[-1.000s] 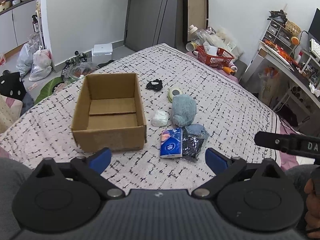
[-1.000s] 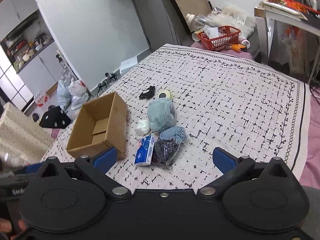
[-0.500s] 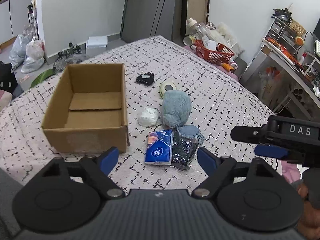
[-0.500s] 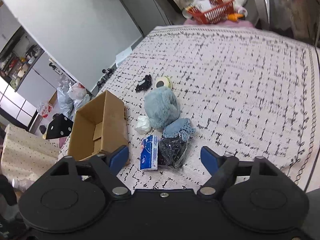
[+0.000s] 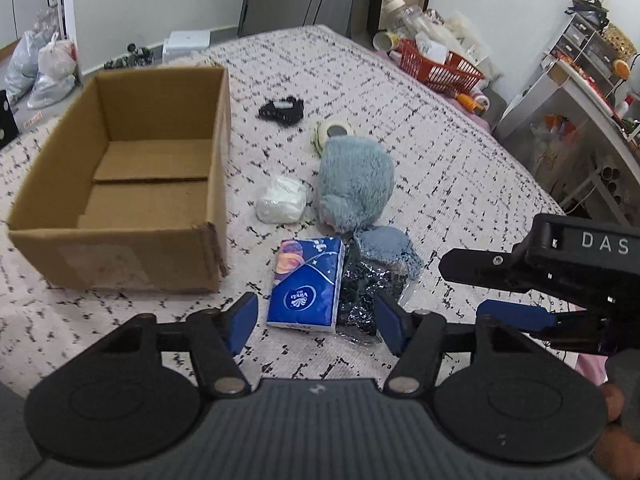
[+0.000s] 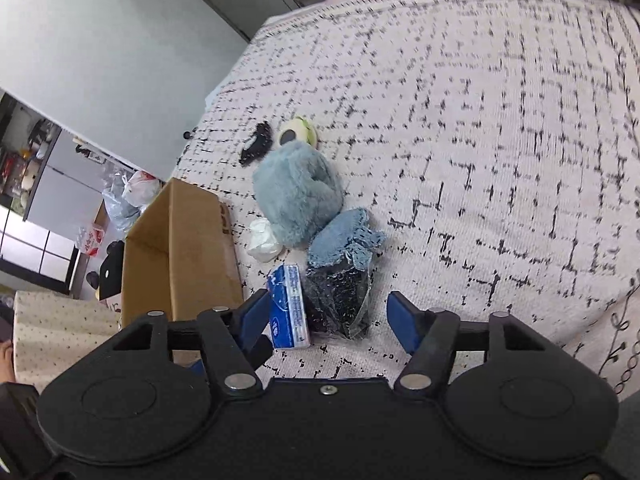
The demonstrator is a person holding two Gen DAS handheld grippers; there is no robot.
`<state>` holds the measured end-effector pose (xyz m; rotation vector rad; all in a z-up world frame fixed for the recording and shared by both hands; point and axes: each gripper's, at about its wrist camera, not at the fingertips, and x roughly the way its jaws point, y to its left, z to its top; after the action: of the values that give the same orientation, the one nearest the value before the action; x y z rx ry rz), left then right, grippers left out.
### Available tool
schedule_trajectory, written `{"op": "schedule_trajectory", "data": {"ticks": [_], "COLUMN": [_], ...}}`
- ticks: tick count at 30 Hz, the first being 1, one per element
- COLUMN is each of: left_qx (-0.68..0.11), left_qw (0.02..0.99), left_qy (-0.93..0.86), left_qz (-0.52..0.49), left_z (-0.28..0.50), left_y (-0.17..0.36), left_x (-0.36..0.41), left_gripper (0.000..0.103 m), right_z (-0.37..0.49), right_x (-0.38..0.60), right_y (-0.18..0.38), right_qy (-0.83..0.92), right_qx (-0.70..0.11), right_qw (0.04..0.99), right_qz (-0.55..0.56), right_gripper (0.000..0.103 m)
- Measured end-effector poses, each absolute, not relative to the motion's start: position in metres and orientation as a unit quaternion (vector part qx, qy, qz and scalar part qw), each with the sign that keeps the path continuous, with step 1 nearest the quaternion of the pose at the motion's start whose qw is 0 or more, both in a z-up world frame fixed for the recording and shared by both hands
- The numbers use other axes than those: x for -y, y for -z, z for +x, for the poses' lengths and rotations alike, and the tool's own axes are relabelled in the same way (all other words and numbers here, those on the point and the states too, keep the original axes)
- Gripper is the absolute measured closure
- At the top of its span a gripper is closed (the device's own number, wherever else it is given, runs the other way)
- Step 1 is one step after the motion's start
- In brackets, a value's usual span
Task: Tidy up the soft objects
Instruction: 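Grasp the blue tissue pack with the left tool while the right tool grasps the black bead bag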
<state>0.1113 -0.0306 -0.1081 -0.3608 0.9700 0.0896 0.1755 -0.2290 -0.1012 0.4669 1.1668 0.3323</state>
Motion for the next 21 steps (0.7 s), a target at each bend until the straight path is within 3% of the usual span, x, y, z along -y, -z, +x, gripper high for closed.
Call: {"op": "schedule_trajectory", "data": {"ticks": [6, 21], "left_qx": [-0.479, -0.491], "left_qw": [0.857, 0.840], "left_qy": [-0.047, -0.064], "left_qz": [-0.184, -0.223], "left_z": [0.127, 0.146], "left_y": [0.134, 0.172], "left_x": [0.032, 0.019], "left_gripper": [0.045, 0.045], "right_z": [0.189, 0.213], "right_x": [0.226, 0.208], "right_y": [0.124, 0.169], "right_qy": [-0.155, -0.153], "right_qx": [-0.565, -0.613], "right_qw": [0.774, 0.731], "right_qz": [0.240, 0.259], "right_gripper": [0.051, 0.051]}}
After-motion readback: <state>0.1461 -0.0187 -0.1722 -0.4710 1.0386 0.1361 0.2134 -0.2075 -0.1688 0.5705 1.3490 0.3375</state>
